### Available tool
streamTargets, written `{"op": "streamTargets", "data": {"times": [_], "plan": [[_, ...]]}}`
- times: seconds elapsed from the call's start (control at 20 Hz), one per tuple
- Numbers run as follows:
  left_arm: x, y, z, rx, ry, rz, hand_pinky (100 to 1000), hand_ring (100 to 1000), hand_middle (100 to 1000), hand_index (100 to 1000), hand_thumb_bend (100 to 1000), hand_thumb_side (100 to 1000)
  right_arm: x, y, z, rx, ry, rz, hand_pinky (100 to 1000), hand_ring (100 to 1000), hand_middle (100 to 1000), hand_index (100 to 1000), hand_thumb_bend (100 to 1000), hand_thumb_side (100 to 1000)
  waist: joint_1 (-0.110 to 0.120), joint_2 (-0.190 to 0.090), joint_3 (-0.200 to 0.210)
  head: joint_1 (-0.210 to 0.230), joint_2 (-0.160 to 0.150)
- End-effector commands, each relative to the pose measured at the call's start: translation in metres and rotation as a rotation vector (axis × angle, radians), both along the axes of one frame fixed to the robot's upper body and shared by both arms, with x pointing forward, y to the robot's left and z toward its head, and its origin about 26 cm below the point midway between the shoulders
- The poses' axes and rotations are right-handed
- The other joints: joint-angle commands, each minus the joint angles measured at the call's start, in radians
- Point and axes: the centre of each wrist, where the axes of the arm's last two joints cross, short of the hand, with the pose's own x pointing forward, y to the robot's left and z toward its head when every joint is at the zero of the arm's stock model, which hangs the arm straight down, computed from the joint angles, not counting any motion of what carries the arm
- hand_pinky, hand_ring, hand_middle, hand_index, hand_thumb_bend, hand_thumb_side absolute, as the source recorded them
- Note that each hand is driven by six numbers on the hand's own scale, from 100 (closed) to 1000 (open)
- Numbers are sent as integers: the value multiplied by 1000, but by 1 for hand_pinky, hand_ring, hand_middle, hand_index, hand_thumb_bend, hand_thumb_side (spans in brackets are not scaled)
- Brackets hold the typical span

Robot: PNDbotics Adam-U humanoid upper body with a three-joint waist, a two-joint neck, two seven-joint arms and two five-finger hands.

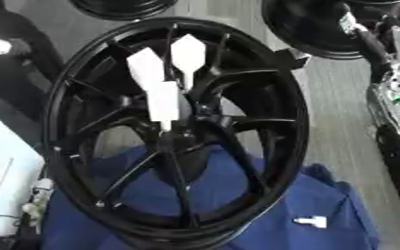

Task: Pull the pin out of the wheel hub.

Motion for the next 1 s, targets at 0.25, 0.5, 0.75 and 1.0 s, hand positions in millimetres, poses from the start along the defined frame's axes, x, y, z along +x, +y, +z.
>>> {"op": "streamTargets", "data": {"times": [0.25,0.5,0.75,1.0], "plan": [[21,-17,14,123,21,-46,880,859,775,802,623,121,0,-2,13,-25,-25,-5,843,745,675,848,548,462,3,-16,0,-2,-14],[28,-32,20,192,68,-87,875,852,763,787,610,100,1,0,14,-23,-25,1,844,745,674,848,542,462,3,-10,-4,-2,-20],[30,-44,28,229,132,-104,867,834,749,767,590,100,2,2,14,-21,-24,4,845,745,674,849,541,462,5,-4,-9,-3,-27],[28,-53,38,251,191,-115,866,832,750,754,585,100,3,3,14,-18,-26,5,845,743,673,849,539,463,6,-1,-12,-2,-33]]}}
